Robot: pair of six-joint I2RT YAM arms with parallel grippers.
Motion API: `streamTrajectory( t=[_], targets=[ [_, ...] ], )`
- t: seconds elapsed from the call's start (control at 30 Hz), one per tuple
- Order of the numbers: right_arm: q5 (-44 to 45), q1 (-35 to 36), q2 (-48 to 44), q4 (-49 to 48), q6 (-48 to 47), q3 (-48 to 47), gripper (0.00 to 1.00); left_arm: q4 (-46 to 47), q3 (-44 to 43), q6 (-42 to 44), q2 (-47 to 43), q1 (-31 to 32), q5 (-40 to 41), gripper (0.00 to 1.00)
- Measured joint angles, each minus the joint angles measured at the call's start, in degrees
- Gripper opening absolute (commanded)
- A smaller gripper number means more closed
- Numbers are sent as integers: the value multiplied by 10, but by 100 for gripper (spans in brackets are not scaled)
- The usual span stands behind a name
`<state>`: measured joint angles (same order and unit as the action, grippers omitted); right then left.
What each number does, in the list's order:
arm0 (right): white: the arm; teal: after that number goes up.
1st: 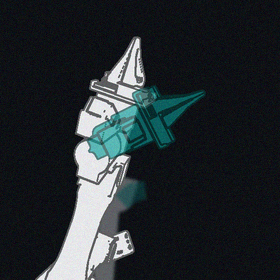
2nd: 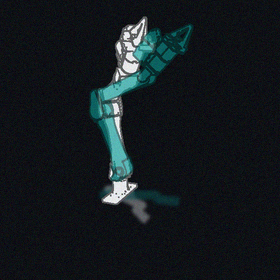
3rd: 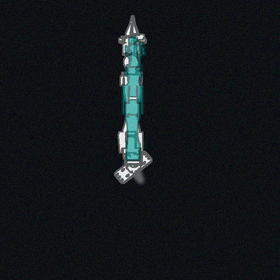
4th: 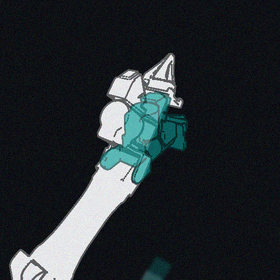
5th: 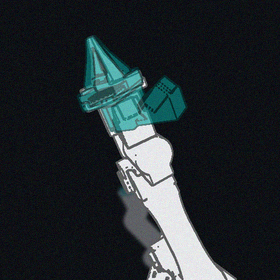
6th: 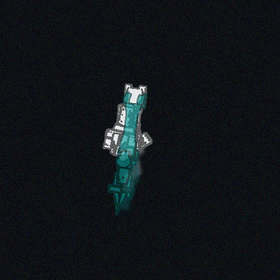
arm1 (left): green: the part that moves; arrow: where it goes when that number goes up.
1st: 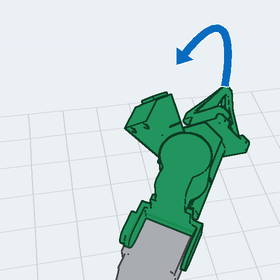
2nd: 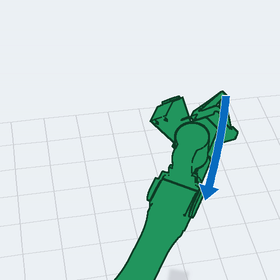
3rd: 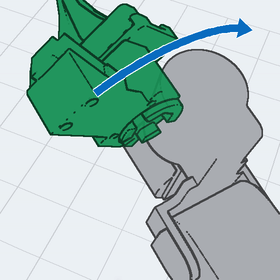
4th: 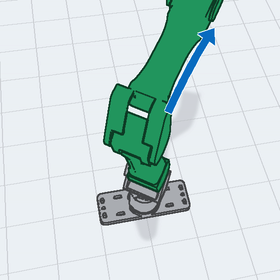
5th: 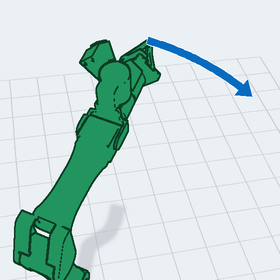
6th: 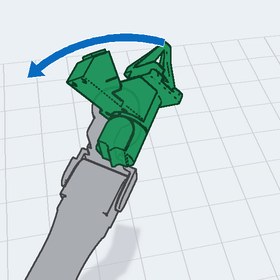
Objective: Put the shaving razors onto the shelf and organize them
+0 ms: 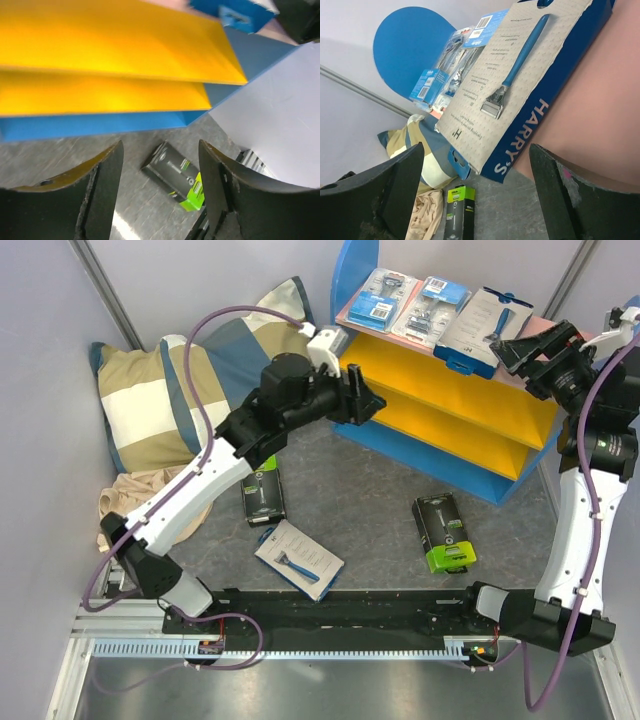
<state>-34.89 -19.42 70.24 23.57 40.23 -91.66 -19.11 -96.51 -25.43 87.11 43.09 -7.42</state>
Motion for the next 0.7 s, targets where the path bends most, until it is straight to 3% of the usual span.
streamTrajectory(
  t=[0.3, 0.7],
  targets=[
    [18, 0, -29, -10, 0, 22, 95, 10, -134, 20, 124, 57, -6, 58],
    [29, 0, 23, -61, 10, 17, 95, 15, -129, 21, 134, 69, -6, 64]
  ],
)
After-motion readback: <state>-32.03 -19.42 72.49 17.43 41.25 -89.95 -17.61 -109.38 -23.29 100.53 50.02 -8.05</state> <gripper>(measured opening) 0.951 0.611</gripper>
